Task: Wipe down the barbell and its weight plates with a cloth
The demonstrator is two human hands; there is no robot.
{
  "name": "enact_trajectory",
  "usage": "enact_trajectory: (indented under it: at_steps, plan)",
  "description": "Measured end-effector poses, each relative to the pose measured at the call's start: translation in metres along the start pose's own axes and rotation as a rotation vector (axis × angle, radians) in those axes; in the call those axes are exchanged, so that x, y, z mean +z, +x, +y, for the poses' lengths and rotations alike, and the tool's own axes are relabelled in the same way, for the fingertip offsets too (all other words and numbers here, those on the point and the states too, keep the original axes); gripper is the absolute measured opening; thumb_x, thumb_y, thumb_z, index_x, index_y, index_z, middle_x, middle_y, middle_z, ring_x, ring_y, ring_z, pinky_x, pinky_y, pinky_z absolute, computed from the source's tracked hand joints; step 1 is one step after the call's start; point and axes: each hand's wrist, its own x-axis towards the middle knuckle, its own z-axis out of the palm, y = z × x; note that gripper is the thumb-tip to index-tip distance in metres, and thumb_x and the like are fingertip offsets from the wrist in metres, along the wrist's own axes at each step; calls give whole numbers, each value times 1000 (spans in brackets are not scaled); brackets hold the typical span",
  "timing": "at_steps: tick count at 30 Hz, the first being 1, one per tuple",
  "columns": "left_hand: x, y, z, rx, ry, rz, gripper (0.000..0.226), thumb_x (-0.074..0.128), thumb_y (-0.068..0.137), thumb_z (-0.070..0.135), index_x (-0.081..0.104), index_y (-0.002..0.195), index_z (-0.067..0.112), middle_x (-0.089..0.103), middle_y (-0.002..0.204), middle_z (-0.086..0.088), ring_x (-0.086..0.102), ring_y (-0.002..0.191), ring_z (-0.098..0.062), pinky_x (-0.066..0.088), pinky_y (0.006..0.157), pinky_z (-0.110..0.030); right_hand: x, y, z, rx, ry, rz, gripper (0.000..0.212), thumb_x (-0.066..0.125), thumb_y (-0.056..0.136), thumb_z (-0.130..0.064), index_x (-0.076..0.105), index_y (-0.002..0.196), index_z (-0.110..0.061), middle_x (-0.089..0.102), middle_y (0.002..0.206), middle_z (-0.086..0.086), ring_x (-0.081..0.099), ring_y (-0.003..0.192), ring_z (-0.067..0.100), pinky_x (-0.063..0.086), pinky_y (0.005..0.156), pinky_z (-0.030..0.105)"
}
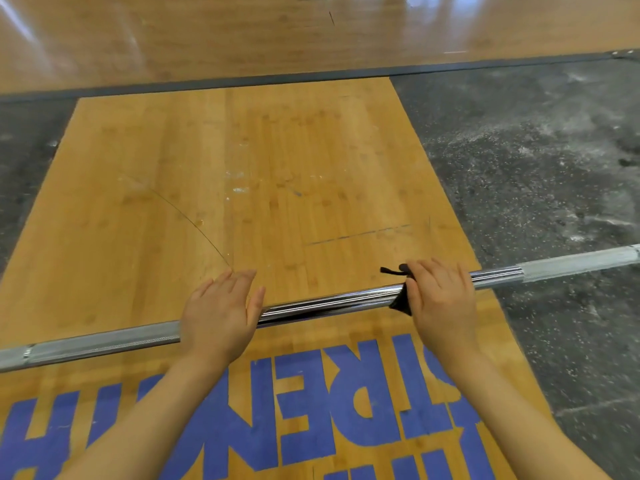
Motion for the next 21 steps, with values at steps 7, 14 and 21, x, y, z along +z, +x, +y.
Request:
enact_trajectory:
  at_steps: [7,14,21]
  plan:
    - [-3,3,2,-8,5,12,72,11,94,51,62,128,13,68,121,-4,56,124,-27,40,99,-43,20,4,-67,-142,163,44,34,46,94,-22,72,99,0,70,101,13,64,107,37,48,97,49]
    - [-2,7,-2,5,27,33,73,8,94,50,60,130,12,67,121,-7,56,122,-26,37,104,-44,33,6,-85,-263,127,44,30,48,96,-22,71,105,-4,71,105,9,64,110,31,45,103,45]
    - [2,7,-3,28,32,68,70,12,96,49,62,127,11,68,119,-8,58,120,-27,39,103,-45,-1,14,28,-98,88,9,34,38,99,-15,67,101,2,67,101,16,61,103,40,45,94,50]
